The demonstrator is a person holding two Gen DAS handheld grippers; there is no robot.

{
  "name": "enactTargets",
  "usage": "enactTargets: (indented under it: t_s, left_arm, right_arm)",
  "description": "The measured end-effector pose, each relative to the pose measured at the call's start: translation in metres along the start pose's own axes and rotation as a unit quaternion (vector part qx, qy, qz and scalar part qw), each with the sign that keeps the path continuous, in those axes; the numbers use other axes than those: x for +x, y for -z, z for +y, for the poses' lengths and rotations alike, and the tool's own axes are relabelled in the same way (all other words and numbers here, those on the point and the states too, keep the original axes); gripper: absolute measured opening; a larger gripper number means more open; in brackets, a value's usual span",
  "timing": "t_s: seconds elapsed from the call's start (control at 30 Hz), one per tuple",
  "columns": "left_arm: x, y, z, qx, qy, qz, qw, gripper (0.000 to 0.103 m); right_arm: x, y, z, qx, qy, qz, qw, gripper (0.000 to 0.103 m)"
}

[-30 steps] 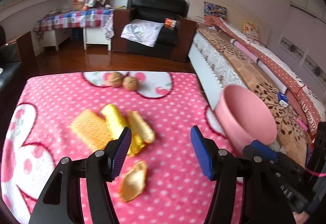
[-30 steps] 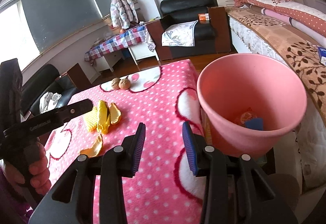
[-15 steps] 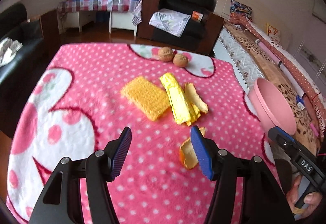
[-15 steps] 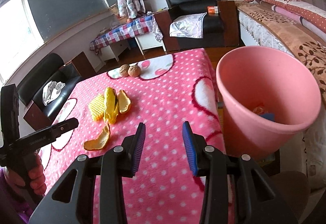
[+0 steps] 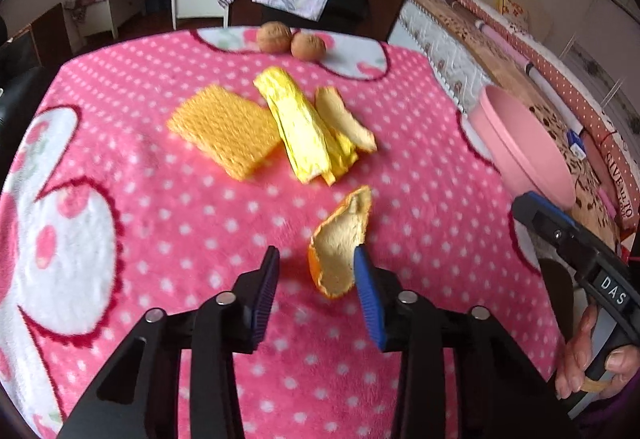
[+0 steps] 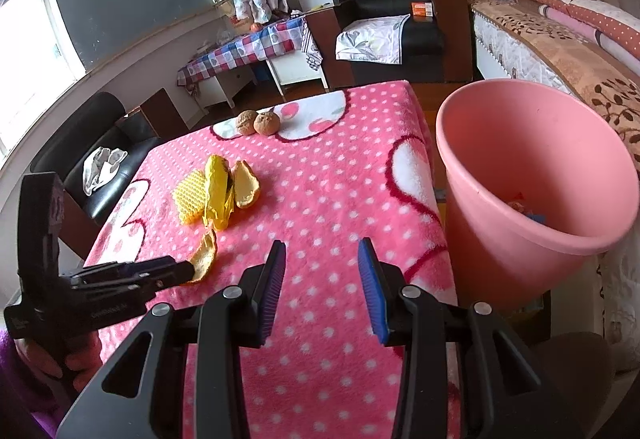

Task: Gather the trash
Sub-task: 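Grasp an orange peel piece with the left tool while the right tool grasps another peel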

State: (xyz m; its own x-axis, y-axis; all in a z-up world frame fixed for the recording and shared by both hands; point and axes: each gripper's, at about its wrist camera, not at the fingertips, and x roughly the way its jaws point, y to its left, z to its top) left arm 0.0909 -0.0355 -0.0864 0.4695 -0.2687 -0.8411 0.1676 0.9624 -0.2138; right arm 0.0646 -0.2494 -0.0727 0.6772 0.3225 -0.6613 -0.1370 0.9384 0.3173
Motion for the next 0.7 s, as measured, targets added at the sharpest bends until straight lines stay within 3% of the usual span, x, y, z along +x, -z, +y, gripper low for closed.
enactTargets:
  t_s: [0.07,0.1,0.13,0.43,0.7]
  left_arm:
    - [0.001,0.001,0.0,0.001,0.002,0.002,1.0,0.022]
    - [0.001,0.001,0.001,0.0,0.006,0.001,1.0,0.01]
    - [0.001,0.001,0.002,-0.001,0.009,0.001,1.0,0.006]
    - [-0.023,-0.001,0.033,-0.046,-0.006,-0.049,0.9977,0.005]
    - [-0.035,0.006,0.05,-0.052,-0.027,-0.073,0.9956,0.005]
  right_arm:
    - [0.001,0.0,0.002,-0.003,0.0,0.002,1.0,0.038]
    - [0.002,0.0,0.003,-0.004,-0.001,0.003,1.0,0.038]
    - [0.003,0.0,0.004,-0.007,-0.001,0.005,1.0,0.038]
    - [0.018,-0.016,0.019,-0.008,-0.036,0.014,0.999,0.038]
    - [0.062,-0.042,0.041,-0.002,-0.063,0.031,0.998,0.038]
